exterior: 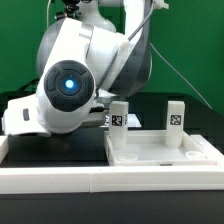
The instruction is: Assemble square table
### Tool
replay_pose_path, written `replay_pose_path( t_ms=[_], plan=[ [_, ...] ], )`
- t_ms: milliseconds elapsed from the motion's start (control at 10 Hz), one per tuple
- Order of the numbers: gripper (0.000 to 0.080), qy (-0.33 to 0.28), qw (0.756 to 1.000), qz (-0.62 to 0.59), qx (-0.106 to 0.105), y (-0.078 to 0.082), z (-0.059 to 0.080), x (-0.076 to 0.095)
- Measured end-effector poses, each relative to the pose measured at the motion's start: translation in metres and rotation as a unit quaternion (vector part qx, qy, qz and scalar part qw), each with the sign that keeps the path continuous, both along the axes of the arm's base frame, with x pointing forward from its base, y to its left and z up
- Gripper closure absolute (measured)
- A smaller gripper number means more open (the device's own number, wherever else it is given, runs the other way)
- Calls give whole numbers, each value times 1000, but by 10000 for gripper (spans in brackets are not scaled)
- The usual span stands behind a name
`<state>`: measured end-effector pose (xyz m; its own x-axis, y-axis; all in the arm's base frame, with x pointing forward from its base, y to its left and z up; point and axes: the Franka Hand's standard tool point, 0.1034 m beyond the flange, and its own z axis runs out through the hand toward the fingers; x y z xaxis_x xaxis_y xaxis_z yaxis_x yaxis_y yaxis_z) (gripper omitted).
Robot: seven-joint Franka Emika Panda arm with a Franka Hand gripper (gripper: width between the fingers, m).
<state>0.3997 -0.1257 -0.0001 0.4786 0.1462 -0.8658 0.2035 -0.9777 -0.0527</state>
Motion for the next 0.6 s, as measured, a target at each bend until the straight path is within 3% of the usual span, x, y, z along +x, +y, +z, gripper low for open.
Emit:
replay_pose_path(
  t_ms=[300,600],
  plan=[
    [511,-2,1000,-2,1,2,13,7],
    [509,8,1000,-10,14,9,63,27]
  ],
)
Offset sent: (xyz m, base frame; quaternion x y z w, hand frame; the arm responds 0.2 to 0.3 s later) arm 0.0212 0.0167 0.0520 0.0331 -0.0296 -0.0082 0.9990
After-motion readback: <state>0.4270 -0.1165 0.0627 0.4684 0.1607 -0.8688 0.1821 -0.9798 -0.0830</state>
